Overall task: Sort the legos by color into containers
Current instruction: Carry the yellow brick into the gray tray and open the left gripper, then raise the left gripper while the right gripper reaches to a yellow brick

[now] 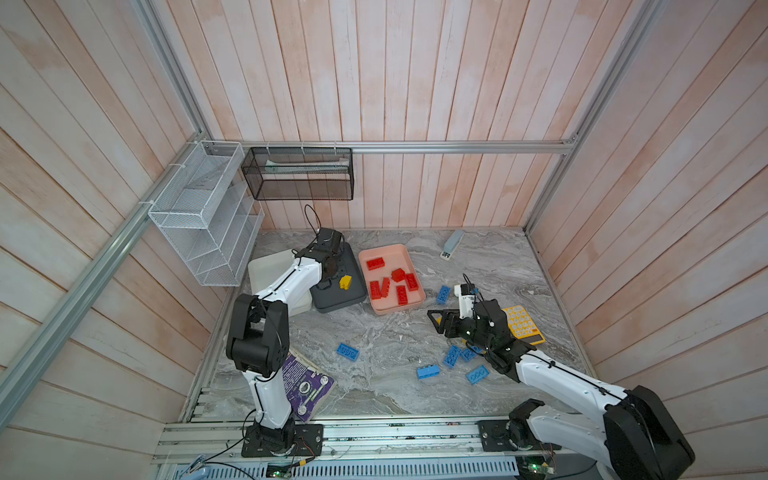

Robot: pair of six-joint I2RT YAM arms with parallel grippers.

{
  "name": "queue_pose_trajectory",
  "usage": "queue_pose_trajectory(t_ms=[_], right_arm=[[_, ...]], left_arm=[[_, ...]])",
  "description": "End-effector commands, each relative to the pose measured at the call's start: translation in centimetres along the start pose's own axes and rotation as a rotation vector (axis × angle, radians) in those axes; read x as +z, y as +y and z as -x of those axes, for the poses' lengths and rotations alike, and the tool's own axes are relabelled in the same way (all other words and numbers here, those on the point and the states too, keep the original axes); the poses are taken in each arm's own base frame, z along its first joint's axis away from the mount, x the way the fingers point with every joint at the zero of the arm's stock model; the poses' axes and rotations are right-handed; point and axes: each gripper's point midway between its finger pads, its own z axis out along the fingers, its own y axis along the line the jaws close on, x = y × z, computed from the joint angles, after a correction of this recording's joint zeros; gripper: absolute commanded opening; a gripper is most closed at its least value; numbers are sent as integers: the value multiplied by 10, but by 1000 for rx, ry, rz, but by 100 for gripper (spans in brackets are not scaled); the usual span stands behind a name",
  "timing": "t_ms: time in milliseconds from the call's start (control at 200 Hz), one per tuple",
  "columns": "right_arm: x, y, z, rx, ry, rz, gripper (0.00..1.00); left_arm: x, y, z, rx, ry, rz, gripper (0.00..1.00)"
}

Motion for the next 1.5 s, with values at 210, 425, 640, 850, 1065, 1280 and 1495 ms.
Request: queue_pose_trajectory(t_ms=[210,425,640,850,1065,1280,1495], right_arm=[[-1,-1,0,5,-8,5,67],[2,-1,-3,6,9,6,67],[0,0,2,-13,3,-5,68],[-1,-8,11,-33,10,-88,69],[0,-28,4,-22,72,-211,75],[-1,-40,0,-100,144,-295,85],[18,-43,-3,-157,206,-298,89]], left_arm=[[28,4,-5,5,36,1,38],[24,1,1,13,17,-10,46],[-5,-4,15,16,-20,-44,64],[-74,-21,34,32,-127,-147,69],[-160,-33,38,69,-294,-253,70],[-233,-26,24,74,-428,-378,74],[-256,-12,-12,106,-439,-430,75]])
